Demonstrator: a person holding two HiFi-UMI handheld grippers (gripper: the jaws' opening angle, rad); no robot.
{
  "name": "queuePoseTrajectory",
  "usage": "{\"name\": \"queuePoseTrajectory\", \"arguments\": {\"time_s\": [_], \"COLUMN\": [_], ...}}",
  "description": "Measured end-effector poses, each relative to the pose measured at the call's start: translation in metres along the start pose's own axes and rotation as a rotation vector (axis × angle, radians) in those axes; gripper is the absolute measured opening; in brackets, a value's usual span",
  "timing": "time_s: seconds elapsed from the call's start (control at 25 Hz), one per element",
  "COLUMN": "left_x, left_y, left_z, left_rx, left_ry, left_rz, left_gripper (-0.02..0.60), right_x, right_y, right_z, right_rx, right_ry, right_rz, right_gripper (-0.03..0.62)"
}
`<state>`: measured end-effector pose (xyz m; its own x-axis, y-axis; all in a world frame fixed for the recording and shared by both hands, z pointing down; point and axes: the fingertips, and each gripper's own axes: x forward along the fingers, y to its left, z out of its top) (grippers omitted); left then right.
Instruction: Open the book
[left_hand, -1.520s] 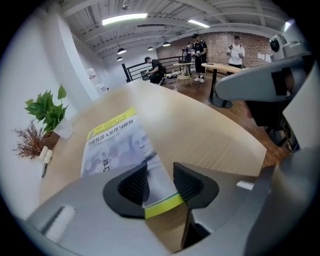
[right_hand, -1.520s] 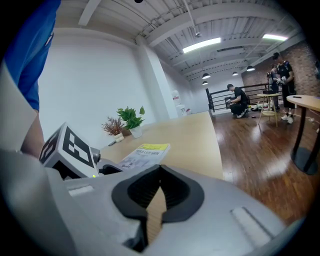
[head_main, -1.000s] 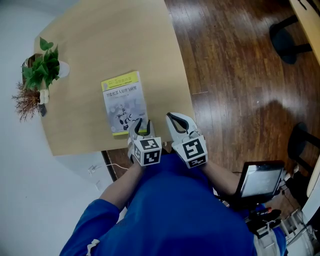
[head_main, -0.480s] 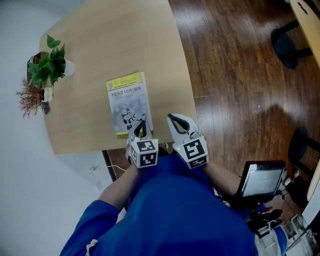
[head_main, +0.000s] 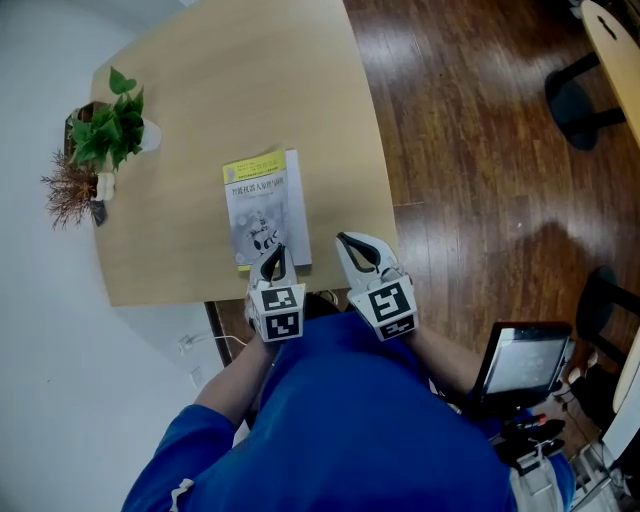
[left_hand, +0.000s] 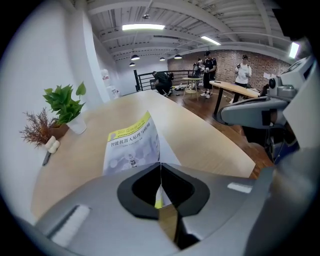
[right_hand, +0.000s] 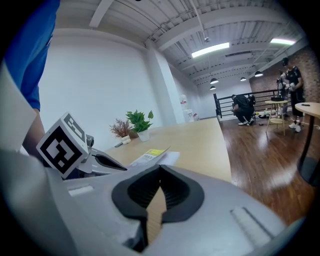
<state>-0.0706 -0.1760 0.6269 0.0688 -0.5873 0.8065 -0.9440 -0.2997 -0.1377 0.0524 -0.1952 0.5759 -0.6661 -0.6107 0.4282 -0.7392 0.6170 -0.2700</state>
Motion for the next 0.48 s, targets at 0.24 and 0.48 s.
{"name": "queuePoseTrajectory", "arguments": {"time_s": [0.24,0.48], "left_x": [-0.013,-0.025], "left_y": [0.013,0.032], "left_z": [0.005,0.006], "left_rx": [-0.046,-0.092], "left_ry": [-0.034,-0.074], "left_rz": [0.023,0.018], "left_gripper": [0.011,0.011], "right_x": [0.001,0.005], "right_y": [0.004,0.018], "right_z": [0.007,0.015], "right_rx": [-0.015,-0.044], "right_ry": [-0.008,-0.011], "right_rz": [0.013,0.005], "right_gripper": [0.003,0.003]}}
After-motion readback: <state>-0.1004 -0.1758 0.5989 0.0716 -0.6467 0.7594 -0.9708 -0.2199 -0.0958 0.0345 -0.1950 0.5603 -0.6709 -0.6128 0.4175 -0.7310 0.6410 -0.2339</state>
